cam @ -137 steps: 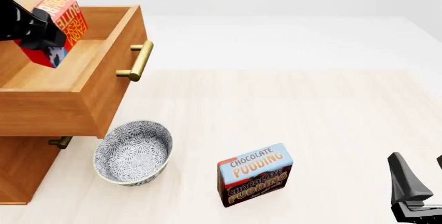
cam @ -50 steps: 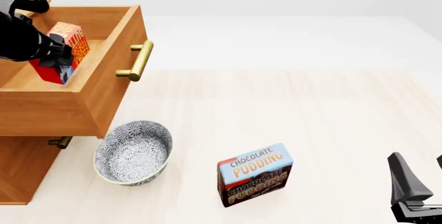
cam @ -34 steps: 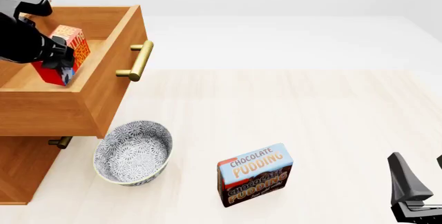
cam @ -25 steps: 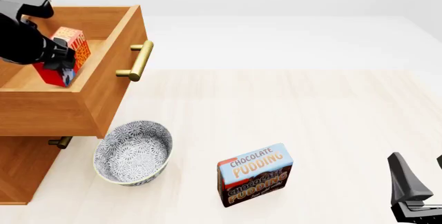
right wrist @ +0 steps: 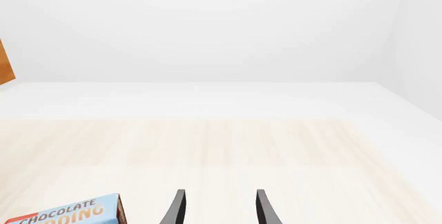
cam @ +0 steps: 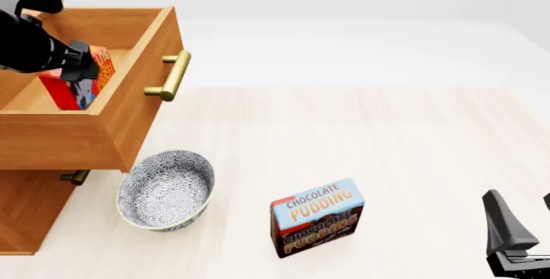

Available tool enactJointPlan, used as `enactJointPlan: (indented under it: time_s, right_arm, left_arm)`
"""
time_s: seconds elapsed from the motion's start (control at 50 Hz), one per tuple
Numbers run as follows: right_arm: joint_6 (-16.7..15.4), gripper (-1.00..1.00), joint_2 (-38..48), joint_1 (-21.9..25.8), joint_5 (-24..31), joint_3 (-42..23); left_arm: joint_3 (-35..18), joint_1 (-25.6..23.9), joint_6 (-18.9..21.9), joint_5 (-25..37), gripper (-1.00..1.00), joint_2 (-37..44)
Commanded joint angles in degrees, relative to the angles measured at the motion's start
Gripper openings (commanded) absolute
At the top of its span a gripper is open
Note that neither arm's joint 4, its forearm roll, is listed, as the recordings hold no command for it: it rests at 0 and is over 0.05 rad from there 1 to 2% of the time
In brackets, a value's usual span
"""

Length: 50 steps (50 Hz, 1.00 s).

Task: Put the butter at the back in the top drawer of the cabinet and close it.

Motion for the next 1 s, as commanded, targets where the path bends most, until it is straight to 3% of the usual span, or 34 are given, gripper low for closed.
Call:
enactJointPlan:
  time_s: [0.02, 0.28, 0.58, 1.0]
  right_arm:
    - [0.00, 1.00, 0.00, 0.00, 0.00, 0.00]
    - [0.00, 1.00, 0.00, 0.00, 0.00, 0.00]
    - [0.00, 1.00, 0.00, 0.00, 0.00, 0.00]
    - [0.00, 1.00, 0.00, 0.00, 0.00, 0.00]
  left_arm:
    - [-2.26, -1.07, -0.32, 1.63, 1.00, -1.46]
    - [-8.66, -3.65, -2.74, 4.74, 1.00, -3.52]
    - [-18.43, -11.99, -6.92, 6.19, 1.00, -2.76]
    - [-24.17, -21.24, -9.25, 5.12, 1.00, 0.23]
